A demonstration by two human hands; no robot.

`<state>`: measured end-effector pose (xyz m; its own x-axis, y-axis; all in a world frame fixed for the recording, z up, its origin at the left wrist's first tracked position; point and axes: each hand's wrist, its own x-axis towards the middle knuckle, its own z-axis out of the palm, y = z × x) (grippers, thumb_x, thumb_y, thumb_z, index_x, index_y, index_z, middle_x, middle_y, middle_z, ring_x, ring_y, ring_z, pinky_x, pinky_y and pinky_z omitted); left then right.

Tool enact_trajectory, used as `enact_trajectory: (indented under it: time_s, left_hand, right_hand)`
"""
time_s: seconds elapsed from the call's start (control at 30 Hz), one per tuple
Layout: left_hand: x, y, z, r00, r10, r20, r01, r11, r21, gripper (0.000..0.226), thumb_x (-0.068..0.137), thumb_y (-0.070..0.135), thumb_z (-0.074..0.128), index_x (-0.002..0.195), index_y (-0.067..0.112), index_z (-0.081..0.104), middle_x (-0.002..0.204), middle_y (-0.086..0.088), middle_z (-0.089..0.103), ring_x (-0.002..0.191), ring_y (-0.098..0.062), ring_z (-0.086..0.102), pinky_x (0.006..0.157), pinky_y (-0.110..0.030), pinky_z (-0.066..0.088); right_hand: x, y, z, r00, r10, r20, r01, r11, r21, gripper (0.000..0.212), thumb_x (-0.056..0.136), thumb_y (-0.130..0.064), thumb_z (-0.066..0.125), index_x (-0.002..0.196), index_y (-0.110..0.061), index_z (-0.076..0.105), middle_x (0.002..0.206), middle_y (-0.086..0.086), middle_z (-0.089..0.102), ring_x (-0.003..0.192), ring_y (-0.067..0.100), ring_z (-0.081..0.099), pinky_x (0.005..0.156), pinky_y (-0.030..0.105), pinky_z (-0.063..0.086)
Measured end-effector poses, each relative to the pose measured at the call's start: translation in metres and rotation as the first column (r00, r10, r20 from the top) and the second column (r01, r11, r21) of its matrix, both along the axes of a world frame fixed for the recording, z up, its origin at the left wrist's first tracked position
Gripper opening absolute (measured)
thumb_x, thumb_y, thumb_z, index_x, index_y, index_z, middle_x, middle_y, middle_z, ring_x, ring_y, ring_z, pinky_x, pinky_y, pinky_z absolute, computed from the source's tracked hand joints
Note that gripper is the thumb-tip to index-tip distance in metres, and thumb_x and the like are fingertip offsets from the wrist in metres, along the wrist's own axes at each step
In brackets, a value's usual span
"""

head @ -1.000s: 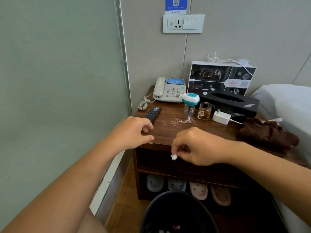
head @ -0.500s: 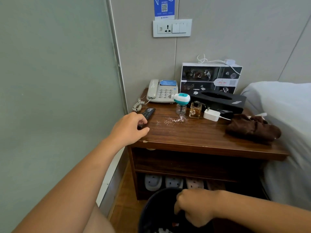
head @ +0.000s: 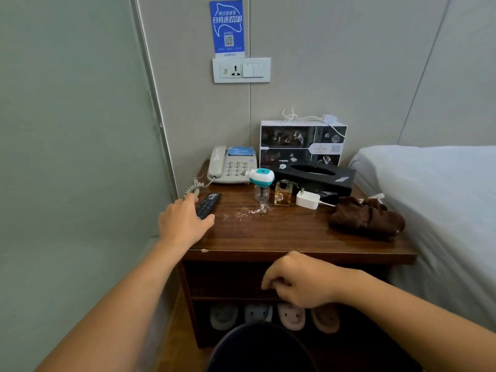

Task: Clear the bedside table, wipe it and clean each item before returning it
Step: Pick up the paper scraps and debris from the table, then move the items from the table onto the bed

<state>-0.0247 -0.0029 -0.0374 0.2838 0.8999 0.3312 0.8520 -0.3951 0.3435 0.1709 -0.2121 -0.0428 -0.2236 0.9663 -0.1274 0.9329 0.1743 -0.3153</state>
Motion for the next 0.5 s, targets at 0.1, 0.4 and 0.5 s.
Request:
enact_trajectory:
  time_s: [0.1,0.4,0.5]
  left_hand:
    - [0.0,0.005,0.001,1.0,0.015,-0.013,-0.015,1.0,-0.013,0.07,0.079,0.059,0.073,0.136,0.022,0.057,0.127,-0.006,0.069,0.113,-0.031,0.065,0.09,-0.044,0.056]
    - [0.017,0.012,-0.001,0.996,-0.006,-0.089,0.007,1.0,0.012,0.065,0.08,0.057,0.075,0.132,0.023,0.057,0.126,-0.006,0.069,0.112,-0.033,0.065,0.089,-0.044,0.055]
    - [0.029,0.009,0.007,0.996,-0.026,-0.084,0.033,0.995,0.09,0.061,0.083,0.057,0.072,0.133,0.024,0.06,0.13,-0.004,0.067,0.118,-0.033,0.059,0.094,-0.046,0.048]
  right_hand:
    - [0.007,-0.004,0.028,0.999,-0.014,0.047,0.012,0.999,0.043,0.032,0.095,-0.019,0.052,0.117,-0.027,0.074,0.115,-0.011,0.074,0.102,0.007,0.065,0.095,0.031,0.053]
    - [0.058,0.007,0.068,0.976,-0.129,0.174,0.108,0.987,0.122,0.025,0.097,-0.022,0.057,0.111,-0.025,0.077,0.101,-0.01,0.076,0.093,0.006,0.067,0.091,0.025,0.053]
    - [0.093,0.025,0.072,0.955,-0.26,0.141,0.231,0.953,0.194,0.024,0.096,-0.021,0.059,0.108,-0.026,0.079,0.102,-0.012,0.077,0.093,0.004,0.068,0.091,0.024,0.054]
